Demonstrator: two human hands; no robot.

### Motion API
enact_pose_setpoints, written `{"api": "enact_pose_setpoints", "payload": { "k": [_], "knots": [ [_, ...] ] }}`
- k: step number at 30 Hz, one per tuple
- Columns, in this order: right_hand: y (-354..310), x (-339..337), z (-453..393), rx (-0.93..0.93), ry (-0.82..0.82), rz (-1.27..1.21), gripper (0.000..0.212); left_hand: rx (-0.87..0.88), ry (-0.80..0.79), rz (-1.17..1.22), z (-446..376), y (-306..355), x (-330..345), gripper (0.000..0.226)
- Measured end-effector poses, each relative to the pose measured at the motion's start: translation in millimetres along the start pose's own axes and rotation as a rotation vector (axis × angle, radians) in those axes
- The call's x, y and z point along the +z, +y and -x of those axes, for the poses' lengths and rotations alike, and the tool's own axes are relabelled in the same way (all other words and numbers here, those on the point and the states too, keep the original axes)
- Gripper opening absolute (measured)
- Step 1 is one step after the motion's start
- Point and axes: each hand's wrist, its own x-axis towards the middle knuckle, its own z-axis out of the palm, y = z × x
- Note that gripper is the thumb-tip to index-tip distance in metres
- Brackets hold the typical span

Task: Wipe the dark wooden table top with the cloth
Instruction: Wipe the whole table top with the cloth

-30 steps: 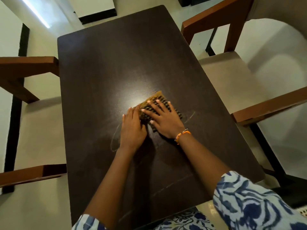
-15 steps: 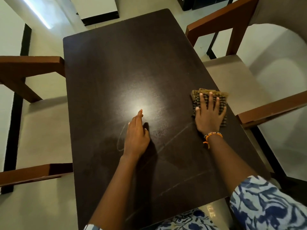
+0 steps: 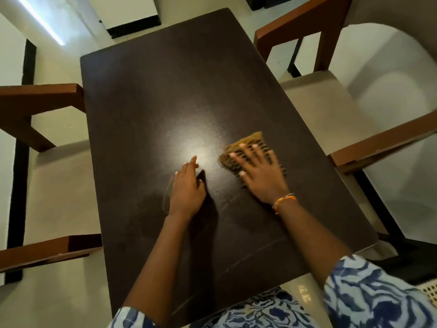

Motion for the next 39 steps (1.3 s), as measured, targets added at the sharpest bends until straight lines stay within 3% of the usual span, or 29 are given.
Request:
{"api": "enact_pose_setpoints", "payload": {
  "k": [6,11,15,21,26,29,34,39],
  "knots": [
    [90,-19,18,0.378,0.065,-0.022,0.054,0.066,-0.016,-0.014,12,-1,6,0.062],
    [45,-13,19,0.532,0.09,-0.072,0.057,0.067,0.017,-0.006,20,-18,-1,0.061],
    [-39,-2,23,0.417,0.065,-0.065,0.059,0.028,0.047,-0.024,30,-42,-7,0.06],
    [-192,23,29,-0.012,-0.059,-0.089,0.063,-0.134,0.141,-0.024,61,-104,-34,0.061],
    [-191,29,25,-0.204,-0.086,-0.051,0.059,-0.234,0.188,-0.067,77,-141,-51,0.062],
    [-150,22,19,-0.149,-0.064,-0.004,0.058,-0.261,0.153,-0.1,77,-150,-53,0.065],
    [-81,3,11,0.166,0.007,0.037,0.058,-0.25,0.068,-0.128,85,-163,-47,0.065],
    [-93,5,-2,0.286,-0.038,-0.023,0.063,-0.27,0.114,-0.113,100,-176,-51,0.072]
  ]
}}
